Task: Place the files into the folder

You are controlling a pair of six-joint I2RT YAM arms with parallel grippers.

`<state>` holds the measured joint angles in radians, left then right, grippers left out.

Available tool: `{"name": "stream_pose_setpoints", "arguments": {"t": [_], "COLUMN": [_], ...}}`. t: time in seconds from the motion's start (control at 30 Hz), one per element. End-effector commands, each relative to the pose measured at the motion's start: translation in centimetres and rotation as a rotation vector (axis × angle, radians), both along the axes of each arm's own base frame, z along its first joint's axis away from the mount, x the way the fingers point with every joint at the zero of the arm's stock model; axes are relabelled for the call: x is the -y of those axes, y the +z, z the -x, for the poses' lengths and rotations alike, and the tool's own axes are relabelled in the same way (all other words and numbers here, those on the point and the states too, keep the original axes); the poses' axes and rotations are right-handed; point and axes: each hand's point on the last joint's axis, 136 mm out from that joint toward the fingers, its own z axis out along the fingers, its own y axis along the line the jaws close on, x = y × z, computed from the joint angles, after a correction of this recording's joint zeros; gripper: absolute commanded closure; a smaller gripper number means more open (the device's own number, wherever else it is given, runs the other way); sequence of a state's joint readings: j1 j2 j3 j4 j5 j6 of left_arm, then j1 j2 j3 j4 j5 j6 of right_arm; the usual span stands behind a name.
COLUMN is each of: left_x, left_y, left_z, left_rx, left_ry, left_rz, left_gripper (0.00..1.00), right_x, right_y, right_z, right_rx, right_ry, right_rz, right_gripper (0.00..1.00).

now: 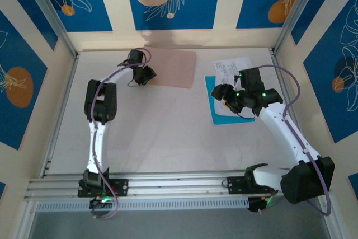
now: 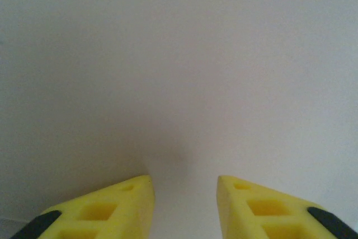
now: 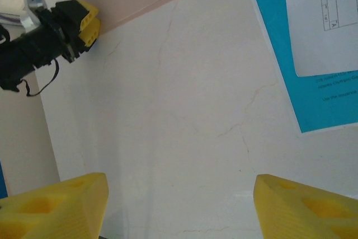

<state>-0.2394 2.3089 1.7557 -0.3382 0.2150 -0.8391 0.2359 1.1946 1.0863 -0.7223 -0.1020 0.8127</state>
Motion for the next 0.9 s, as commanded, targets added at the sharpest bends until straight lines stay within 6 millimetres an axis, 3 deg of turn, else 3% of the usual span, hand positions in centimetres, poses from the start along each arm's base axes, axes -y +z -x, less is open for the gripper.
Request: {"name": "stream_pose_setpoints", "arguments": {"t": [0.0, 0.17, 0.3, 0.47, 0.6, 0.73, 0.87], "left_x": [-1.3, -1.8, -0.9, 1.2, 4.1, 6.7, 7.6], "left_y": [-3.6, -3.9, -3.3, -2.9, -2.6, 0.0, 5.1], "left_z": [5.2, 9.8, 14.2, 20.2, 24.7, 26.9, 26.0], "left_rx": [-0.157, -0.181, -0.204, -0.231, -0.270, -0.241, -0.149], "left_ry": [0.107, 0.237, 0.346, 0.482, 0.497, 0.416, 0.206], "left_rz": [-0.024, 0.029, 0.059, 0.104, 0.139, 0.157, 0.093], "left_gripper": [0.70, 0.76, 0.79, 0.80, 0.80, 0.74, 0.56], "right_x": [-0.1, -0.5, -1.0, -2.1, -3.0, -3.9, -5.1], "right_y": [-1.1, -2.5, -4.1, -5.9, -7.0, -8.3, -9.4], "right_z": [0.5, 0.4, 0.9, 1.4, 1.4, 1.4, 1.5], "right_rx": [-0.069, -0.137, -0.207, -0.272, -0.302, -0.337, -0.369], "right_ry": [0.015, 0.026, 0.041, 0.076, 0.104, 0.128, 0.149], "right_rz": [0.006, 0.006, 0.006, 0.005, 0.004, 0.003, -0.002], "right_gripper": [0.30, 0.32, 0.33, 0.34, 0.35, 0.35, 0.34]}}
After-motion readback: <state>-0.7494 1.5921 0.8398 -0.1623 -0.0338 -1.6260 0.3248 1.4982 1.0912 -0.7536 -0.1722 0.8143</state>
